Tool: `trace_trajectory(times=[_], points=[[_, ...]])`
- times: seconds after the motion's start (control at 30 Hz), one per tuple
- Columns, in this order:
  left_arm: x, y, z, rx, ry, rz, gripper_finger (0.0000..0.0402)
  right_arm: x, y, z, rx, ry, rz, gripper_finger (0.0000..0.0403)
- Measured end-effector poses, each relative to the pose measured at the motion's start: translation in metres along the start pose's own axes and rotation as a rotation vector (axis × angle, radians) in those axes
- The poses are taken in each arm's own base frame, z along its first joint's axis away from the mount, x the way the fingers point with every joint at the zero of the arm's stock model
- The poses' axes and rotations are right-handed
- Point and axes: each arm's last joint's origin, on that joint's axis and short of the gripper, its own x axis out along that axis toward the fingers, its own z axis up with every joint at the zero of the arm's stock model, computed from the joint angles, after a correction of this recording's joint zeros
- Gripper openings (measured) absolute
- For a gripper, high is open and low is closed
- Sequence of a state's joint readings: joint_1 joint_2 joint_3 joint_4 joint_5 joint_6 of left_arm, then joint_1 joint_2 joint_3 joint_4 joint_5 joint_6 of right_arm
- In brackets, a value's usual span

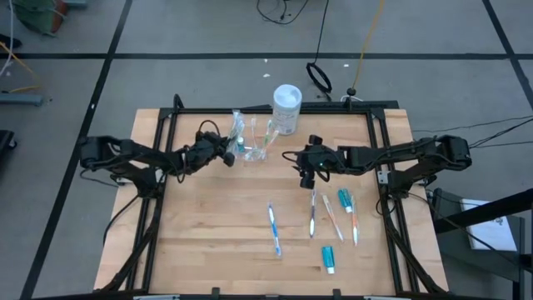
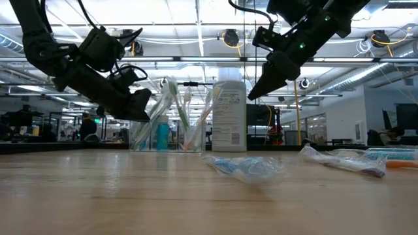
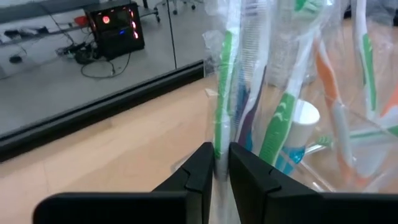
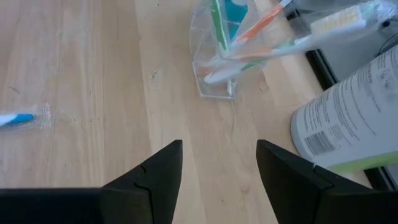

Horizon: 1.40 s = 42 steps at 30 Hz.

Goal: Pick & Place toothbrushing station
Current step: Put the green toothbrush into the transparent organizer

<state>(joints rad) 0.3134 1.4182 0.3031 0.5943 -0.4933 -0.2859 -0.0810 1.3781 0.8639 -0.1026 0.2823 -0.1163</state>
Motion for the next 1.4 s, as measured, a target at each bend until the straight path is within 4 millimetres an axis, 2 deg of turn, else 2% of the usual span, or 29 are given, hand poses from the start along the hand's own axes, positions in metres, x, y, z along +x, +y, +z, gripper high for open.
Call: trace_trajectory(times=[0.13,0.3,0.57,0.87,1.03,1.23,1.4], points=[[0.0,0.001,-0.004,-0.007,0.045,-0.006,0.0055,-0.001,0.004,-0.008,-0.033,0.079,0.019,0.0196],[0.0,-0.001,0.001,-0.013,-0.006,-0.031,0.0055,-0.006,0.011,-0.024,-0.077,0.243,0.051,0.0196],[0.0,-0.002,0.001,-0.017,-0.009,-0.053,0.0056,-0.019,0.018,-0.049,0.054,0.518,0.03,0.0196],[0.0,-0.003,0.002,-0.037,-0.016,-0.071,0.0058,-0.026,0.017,-0.06,0.095,0.649,-0.004,0.0196],[0.0,-0.003,0.003,-0.052,-0.01,-0.1,0.0097,-0.033,0.015,-0.067,0.063,0.751,-0.019,0.0196],[-0.001,-0.004,0.004,-0.038,-0.017,-0.119,0.0169,-0.037,0.014,-0.071,0.126,0.804,-0.058,0.0196],[-0.007,-0.003,0.012,-0.037,-0.053,-0.122,0.0201,-0.041,0.013,-0.076,0.169,0.865,-0.101,0.0196]])
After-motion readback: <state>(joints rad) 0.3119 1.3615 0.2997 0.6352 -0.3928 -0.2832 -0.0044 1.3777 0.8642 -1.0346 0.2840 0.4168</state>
